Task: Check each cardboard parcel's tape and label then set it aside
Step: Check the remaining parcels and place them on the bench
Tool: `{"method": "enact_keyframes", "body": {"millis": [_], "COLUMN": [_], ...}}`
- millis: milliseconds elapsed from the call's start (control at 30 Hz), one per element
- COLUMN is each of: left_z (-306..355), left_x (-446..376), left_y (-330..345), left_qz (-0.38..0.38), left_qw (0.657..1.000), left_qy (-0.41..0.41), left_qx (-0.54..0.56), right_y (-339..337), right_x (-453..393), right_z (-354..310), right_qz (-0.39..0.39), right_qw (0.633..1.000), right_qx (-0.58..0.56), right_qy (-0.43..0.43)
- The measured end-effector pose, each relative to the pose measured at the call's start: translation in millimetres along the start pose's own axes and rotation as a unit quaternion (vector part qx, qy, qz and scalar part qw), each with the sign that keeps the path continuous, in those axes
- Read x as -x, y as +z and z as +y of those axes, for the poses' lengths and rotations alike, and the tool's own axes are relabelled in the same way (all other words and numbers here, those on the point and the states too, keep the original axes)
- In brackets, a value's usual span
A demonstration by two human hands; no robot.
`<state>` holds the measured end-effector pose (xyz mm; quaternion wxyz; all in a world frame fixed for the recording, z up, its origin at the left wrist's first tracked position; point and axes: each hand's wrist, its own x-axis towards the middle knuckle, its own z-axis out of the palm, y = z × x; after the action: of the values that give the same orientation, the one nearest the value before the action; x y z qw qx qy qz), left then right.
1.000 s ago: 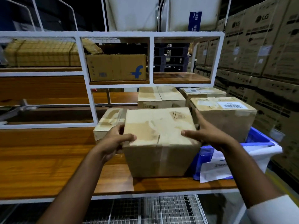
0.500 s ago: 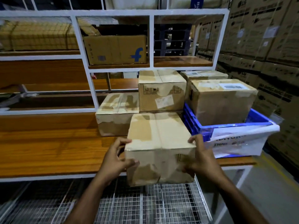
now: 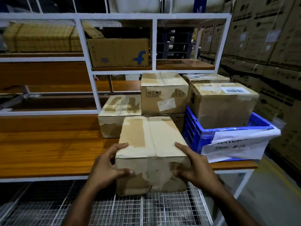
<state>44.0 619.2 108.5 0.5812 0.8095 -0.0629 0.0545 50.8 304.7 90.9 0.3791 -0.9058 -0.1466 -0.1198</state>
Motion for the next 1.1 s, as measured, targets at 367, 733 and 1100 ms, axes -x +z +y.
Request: {"method": "enact_keyframes", "body": {"millis": [367, 733, 1100], "left_z": [64.2, 40.6, 19.0], "left_x": [30.7, -73.4, -192.5], "left_y": [-101.4, -111.7, -127.1], "left_qz": [0.115, 0.15, 0.196], "left_qw": [0.992, 0.985, 0.92], "left_qy": [0.03, 0.073, 0.067], "left_qx": [-0.041, -0.042, -0.332], "right_y": [11.3, 22.5, 60.9], "right_x": [-71.8, -164.3, -277.5], "right_z": [-96.7, -108.4, -119.1], "right_qz": [-0.003, -0.003, 0.004], "right_qw": [0.99, 0.991, 0.897], "right_qx": [-0.021, 0.105, 0.419], "right_qy": [-0.137, -0.087, -0.145]}}
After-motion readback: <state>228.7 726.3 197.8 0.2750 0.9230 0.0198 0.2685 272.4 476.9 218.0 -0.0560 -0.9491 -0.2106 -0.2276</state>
